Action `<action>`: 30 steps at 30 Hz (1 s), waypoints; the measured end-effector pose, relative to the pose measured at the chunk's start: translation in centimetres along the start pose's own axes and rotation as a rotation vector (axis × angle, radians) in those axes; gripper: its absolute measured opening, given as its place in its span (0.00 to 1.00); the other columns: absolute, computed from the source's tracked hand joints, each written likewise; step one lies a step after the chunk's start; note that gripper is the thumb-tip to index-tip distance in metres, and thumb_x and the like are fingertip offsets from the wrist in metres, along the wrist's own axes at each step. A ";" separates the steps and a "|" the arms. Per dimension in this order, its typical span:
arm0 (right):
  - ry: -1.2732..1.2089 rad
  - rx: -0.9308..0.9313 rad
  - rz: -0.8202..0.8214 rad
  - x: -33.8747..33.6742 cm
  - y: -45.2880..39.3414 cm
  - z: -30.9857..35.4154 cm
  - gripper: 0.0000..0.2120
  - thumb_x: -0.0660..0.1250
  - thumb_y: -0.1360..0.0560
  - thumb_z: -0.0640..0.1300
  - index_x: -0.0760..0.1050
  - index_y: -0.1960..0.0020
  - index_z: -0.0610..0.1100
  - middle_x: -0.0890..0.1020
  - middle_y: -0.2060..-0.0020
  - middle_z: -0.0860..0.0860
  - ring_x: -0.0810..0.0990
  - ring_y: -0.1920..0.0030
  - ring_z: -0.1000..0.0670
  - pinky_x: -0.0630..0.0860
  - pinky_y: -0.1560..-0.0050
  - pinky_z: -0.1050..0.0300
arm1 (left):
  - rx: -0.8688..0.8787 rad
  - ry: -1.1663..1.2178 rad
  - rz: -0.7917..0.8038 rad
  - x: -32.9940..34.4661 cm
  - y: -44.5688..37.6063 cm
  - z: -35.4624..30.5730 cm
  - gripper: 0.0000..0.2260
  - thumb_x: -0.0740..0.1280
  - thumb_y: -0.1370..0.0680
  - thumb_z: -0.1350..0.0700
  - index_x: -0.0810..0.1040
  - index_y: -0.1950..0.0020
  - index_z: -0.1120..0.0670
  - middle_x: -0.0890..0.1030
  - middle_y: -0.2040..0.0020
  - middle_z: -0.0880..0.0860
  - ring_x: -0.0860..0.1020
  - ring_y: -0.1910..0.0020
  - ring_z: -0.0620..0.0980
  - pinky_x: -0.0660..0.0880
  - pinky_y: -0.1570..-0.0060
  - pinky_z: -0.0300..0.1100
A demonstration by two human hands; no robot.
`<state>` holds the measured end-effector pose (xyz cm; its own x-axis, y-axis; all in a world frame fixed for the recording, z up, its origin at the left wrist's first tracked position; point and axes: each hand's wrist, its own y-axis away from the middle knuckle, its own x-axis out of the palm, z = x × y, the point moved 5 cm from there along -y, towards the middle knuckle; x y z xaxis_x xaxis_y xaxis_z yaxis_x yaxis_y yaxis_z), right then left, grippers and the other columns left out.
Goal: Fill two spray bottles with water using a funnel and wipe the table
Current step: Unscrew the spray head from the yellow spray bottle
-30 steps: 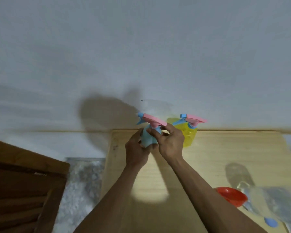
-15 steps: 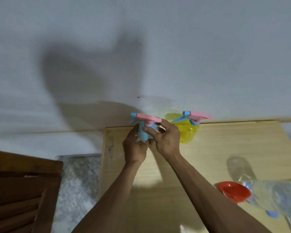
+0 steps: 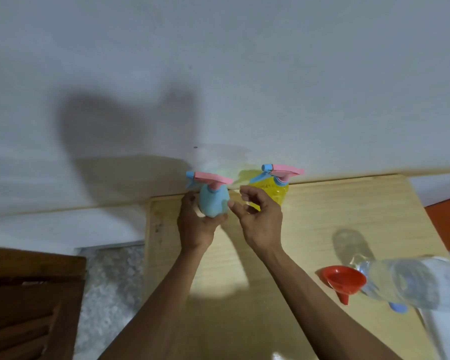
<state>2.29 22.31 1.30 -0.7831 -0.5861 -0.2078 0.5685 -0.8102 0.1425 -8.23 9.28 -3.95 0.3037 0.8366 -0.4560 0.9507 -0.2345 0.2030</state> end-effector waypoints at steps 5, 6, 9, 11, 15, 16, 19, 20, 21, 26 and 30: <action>-0.045 0.010 -0.215 -7.6 0.7 -0.3 0.15 0.81 0.31 0.40 0.76 0.52 0.48 0.79 0.59 0.53 0.78 0.58 0.57 0.79 0.57 0.55 | -0.072 -0.045 -0.104 0.7 4.3 0.3 0.21 0.80 0.34 0.58 0.69 0.52 0.56 0.77 0.52 0.58 0.79 0.53 0.60 0.72 0.56 0.43; -0.047 0.007 -0.235 -8.8 0.2 -0.1 0.17 0.81 0.31 0.41 0.76 0.49 0.48 0.79 0.58 0.53 0.77 0.57 0.57 0.78 0.57 0.57 | -0.072 -0.014 -0.067 1.8 5.1 0.2 0.21 0.80 0.33 0.59 0.69 0.52 0.56 0.76 0.54 0.57 0.79 0.53 0.61 0.72 0.57 0.40; -0.035 0.021 -0.188 -10.9 -2.3 0.4 0.26 0.81 0.31 0.45 0.75 0.37 0.49 0.81 0.48 0.55 0.78 0.51 0.56 0.75 0.56 0.68 | -0.045 0.080 0.070 5.4 6.6 -1.7 0.22 0.80 0.31 0.61 0.73 0.43 0.60 0.75 0.48 0.54 0.79 0.49 0.55 0.70 0.59 0.23; -0.002 0.022 -0.087 -11.1 -4.1 0.7 0.29 0.81 0.32 0.47 0.75 0.34 0.50 0.82 0.44 0.56 0.79 0.46 0.56 0.77 0.52 0.66 | -0.030 0.084 0.168 7.7 6.5 -3.3 0.30 0.79 0.29 0.59 0.71 0.31 0.60 0.75 0.37 0.54 0.78 0.45 0.46 0.68 0.55 0.19; 0.012 0.017 0.084 -10.4 -6.1 0.4 0.26 0.82 0.33 0.46 0.79 0.36 0.50 0.84 0.47 0.57 0.80 0.44 0.59 0.80 0.48 0.51 | 0.078 0.021 0.219 10.3 5.0 -5.5 0.38 0.79 0.30 0.50 0.67 0.25 0.52 0.75 0.29 0.49 0.74 0.31 0.46 0.72 0.33 0.44; 0.012 0.011 0.112 -10.2 -6.4 0.3 0.24 0.82 0.32 0.46 0.81 0.37 0.50 0.85 0.49 0.58 0.80 0.45 0.60 0.80 0.48 0.51 | 0.099 0.015 0.231 10.7 4.6 -5.7 0.36 0.78 0.31 0.49 0.68 0.26 0.50 0.77 0.31 0.48 0.75 0.33 0.46 0.73 0.34 0.48; -0.001 -0.032 0.173 -9.5 -6.9 0.3 0.14 0.80 0.30 0.46 0.85 0.45 0.50 0.85 0.57 0.61 0.80 0.53 0.59 0.81 0.48 0.47 | 0.153 -0.008 0.231 11.4 4.2 -6.1 0.30 0.75 0.30 0.50 0.71 0.29 0.49 0.80 0.36 0.46 0.79 0.38 0.44 0.75 0.39 0.48; -0.014 -0.037 0.185 -9.4 -7.0 0.2 0.12 0.80 0.30 0.46 0.85 0.47 0.49 0.85 0.59 0.59 0.80 0.54 0.58 0.81 0.47 0.45 | 0.161 -0.011 0.211 11.4 4.3 -6.2 0.29 0.74 0.29 0.51 0.72 0.29 0.49 0.81 0.36 0.47 0.79 0.39 0.44 0.75 0.39 0.46; -0.025 -0.037 0.195 -9.3 -7.1 0.1 0.10 0.79 0.29 0.45 0.86 0.48 0.49 0.85 0.59 0.56 0.81 0.55 0.57 0.81 0.46 0.44 | 0.164 -0.017 0.186 11.4 4.4 -6.2 0.28 0.74 0.28 0.51 0.72 0.29 0.50 0.81 0.36 0.48 0.79 0.39 0.44 0.75 0.39 0.46; -0.060 -0.042 0.208 -9.9 -6.3 0.5 0.10 0.78 0.28 0.46 0.85 0.47 0.48 0.86 0.55 0.54 0.81 0.49 0.51 0.78 0.47 0.54 | 0.176 -0.007 0.169 11.0 5.7 -5.9 0.32 0.74 0.29 0.42 0.72 0.28 0.49 0.80 0.35 0.48 0.78 0.36 0.47 0.76 0.38 0.50; -0.091 -0.043 0.209 -11.3 -4.6 1.4 0.08 0.78 0.28 0.48 0.85 0.50 0.49 0.83 0.59 0.55 0.76 0.55 0.55 0.77 0.50 0.51 | 0.186 0.017 0.150 9.4 8.8 -6.3 0.32 0.76 0.30 0.41 0.72 0.29 0.49 0.79 0.36 0.45 0.77 0.38 0.42 0.75 0.38 0.45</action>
<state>8.18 32.65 4.34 -0.6657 -0.7409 -0.0893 0.7294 -0.6713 0.1317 2.56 18.23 -1.02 0.4424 0.7934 -0.4181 0.8909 -0.4424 0.1031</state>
